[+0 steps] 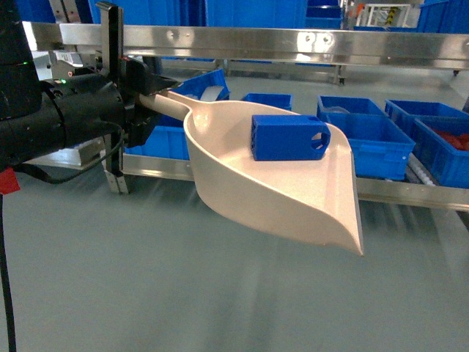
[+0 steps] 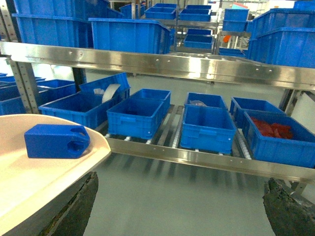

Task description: Place part in tray to right shelf

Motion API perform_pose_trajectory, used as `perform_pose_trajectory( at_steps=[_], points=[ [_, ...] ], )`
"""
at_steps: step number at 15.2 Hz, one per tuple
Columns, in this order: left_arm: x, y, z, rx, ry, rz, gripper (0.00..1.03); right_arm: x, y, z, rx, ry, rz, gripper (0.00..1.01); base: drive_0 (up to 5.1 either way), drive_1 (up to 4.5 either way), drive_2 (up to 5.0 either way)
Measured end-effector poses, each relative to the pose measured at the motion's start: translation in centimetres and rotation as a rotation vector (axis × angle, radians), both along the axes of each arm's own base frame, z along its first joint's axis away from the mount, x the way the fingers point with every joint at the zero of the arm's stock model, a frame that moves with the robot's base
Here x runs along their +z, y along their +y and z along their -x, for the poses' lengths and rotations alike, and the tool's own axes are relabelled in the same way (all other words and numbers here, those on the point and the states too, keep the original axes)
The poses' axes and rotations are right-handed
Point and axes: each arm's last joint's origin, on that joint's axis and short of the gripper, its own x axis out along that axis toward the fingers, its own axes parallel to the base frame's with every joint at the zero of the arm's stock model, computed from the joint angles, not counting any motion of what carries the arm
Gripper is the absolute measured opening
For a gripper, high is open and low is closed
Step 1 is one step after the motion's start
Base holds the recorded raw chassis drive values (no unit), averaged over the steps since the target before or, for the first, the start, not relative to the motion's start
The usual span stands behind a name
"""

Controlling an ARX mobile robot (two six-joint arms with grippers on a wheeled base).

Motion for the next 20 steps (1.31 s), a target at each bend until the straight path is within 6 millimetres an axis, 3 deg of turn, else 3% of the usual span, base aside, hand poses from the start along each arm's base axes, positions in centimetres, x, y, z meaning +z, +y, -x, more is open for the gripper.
perform_pose_trajectory(
  at_steps=[7,20],
  points=[
    [0.0,0.15,-0.03,0.006,0.0,0.0,0.13,0.0,0.0,0.0,0.0,0.0,0.0,0.98,-1.5,-1.53,-1.5],
    [0.0,0.1,-0.02,0.006,0.0,-0.001,0.13,0.0,-0.01,0.0,-0.003,0.0,0.0,0.98,0.0,0.0,0.0]
  ],
)
